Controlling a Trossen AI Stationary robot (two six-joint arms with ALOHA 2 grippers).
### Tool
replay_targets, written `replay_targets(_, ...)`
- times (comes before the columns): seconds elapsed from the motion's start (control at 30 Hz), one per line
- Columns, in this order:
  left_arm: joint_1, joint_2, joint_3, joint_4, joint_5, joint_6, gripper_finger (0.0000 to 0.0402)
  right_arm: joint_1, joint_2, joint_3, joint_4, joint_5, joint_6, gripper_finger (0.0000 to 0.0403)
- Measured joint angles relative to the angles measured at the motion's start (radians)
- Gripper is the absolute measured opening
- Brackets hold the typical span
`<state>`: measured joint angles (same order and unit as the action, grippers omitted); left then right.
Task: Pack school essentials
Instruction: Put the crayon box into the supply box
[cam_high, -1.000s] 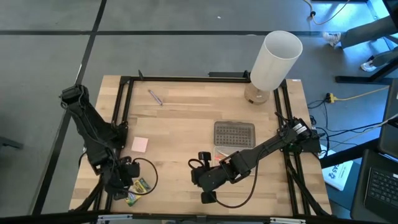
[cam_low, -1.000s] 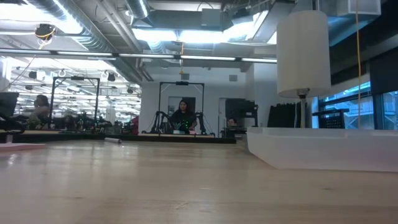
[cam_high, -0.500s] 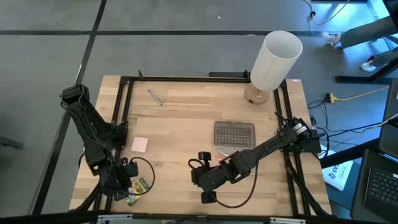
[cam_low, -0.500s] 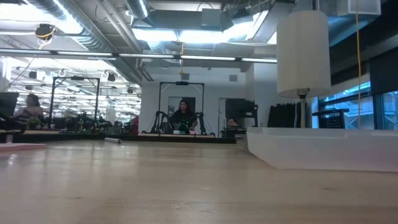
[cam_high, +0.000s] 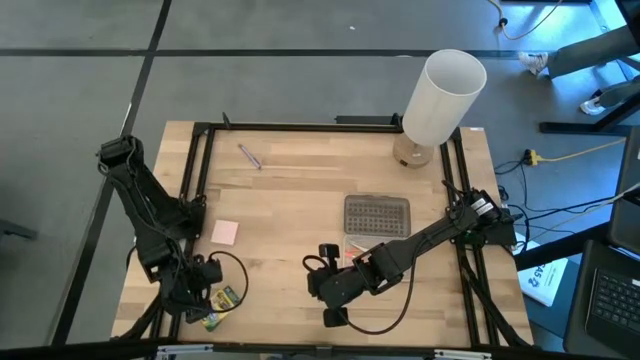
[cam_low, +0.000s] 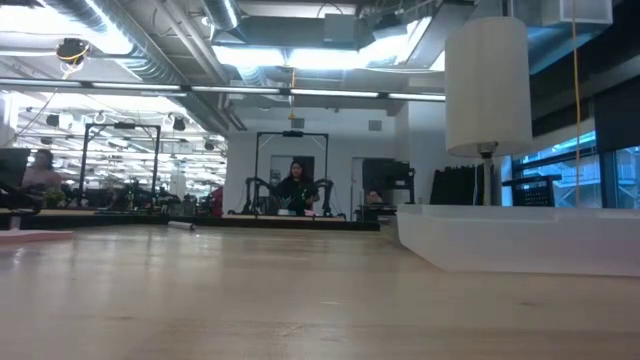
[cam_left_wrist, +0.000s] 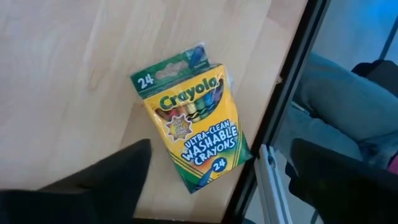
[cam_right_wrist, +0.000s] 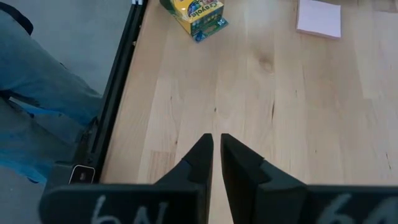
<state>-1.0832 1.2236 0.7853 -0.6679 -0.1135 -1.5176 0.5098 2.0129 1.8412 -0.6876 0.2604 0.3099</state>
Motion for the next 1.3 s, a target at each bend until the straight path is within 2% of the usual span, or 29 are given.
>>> replay_targets(0.13, 0.0, 0.013, 0.0, 0.0, 0.0, -0.018, 0.0381, 0.0, 0.0, 0.0, 0.0, 0.0, 0.0, 0.0035)
replay_targets(0.27, 0.001, 0.077, 0.0, 0.01, 0.0, -0.025, 0.0396, 0.0, 0.0, 0.0, 0.0, 0.0, 0.0, 0.0035)
replay_targets(0.5, 0.0, 0.178, 0.0, 0.085, 0.002, -0.026, 0.0399, 0.0, 0.0, 0.0, 0.0, 0.0, -0.001, 0.0035)
replay_targets(0.97, -0.012, 0.26, 0.006, 0.129, -0.045, -0.018, 0.0399, 0.0, 0.0, 0.0, 0.003, 0.0, 0.0, 0.0035)
replay_targets(1.3, -0.03, 0.265, 0.193, -0.208, -0.111, -0.057, 0.04, 0.0, 0.0, 0.0, 0.006, 0.0, 0.0, 0.0035)
